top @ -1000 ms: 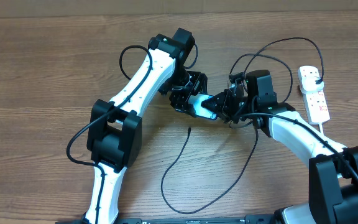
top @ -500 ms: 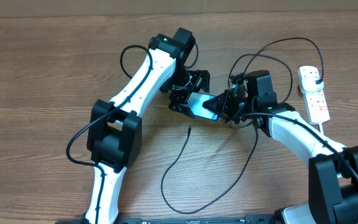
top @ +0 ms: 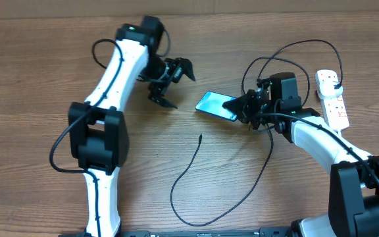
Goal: Plug charger to phone and switch on socket
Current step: 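Open the left gripper and pull it away from the phone, then move the left gripper to the phone's top end and close on it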
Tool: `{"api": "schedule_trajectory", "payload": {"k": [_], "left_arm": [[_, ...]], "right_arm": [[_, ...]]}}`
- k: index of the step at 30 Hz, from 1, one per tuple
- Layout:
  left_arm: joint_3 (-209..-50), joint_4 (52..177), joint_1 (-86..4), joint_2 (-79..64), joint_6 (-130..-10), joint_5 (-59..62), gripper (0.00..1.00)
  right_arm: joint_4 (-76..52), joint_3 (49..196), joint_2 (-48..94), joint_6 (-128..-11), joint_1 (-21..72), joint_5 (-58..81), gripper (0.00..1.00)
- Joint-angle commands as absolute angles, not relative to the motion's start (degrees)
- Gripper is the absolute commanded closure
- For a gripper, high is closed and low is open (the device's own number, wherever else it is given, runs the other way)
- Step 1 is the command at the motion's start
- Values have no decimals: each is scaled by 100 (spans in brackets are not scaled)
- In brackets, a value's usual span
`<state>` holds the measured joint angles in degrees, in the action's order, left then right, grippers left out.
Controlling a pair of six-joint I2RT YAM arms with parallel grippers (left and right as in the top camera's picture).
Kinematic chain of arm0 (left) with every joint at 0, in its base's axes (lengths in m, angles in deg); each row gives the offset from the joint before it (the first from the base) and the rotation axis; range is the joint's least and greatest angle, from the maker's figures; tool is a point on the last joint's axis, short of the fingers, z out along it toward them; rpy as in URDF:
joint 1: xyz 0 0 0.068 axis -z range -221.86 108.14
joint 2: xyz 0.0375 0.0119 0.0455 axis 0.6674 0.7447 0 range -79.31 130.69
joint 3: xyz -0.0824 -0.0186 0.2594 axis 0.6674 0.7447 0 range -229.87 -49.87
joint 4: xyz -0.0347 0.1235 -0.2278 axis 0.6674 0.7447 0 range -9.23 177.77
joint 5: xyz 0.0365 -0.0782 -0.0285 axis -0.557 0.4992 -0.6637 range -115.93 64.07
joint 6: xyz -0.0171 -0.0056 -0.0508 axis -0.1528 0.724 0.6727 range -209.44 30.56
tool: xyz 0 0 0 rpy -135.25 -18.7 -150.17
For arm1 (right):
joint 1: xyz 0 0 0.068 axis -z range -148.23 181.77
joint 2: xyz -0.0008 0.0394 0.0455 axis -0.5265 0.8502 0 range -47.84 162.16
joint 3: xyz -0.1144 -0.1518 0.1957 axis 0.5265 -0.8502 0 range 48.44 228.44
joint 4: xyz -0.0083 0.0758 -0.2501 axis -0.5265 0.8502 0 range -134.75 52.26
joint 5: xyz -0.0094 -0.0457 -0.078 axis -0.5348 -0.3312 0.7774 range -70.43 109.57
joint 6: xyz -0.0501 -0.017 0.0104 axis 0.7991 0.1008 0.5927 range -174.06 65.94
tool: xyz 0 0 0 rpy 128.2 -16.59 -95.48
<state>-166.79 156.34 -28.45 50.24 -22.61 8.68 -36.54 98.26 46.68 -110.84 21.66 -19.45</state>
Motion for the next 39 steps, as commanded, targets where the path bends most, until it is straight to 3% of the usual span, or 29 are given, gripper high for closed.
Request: {"api": "schedule_trajectory", "payload": {"k": [1,9,14,23,30,39], "left_arm": [[-16826,15555,-2913,5007,-2895,1015,0],[-16826,14897,-2922,5007,-2887,1373,0],[-16821,13743,-2957,5007,-3420,1911,0],[-16465,12307,-3344,5011,-3750,2709,0],[-15486,10629,-3514,5011,-2917,3708,0],[-15350,9496,-3165,5009,-1962,3762,0]], "right_arm": [[-3728,9931,4653,-12736,2209,-2061,96],[-4976,9931,4653,-14281,2203,-2413,96],[-5708,9931,4653,-14839,2205,-2415,96],[-6331,9931,4653,-14854,2227,-2107,96],[-7059,9931,4653,-14834,2225,-1764,96],[-7197,9931,4653,-14839,2196,-1246,96]]}}
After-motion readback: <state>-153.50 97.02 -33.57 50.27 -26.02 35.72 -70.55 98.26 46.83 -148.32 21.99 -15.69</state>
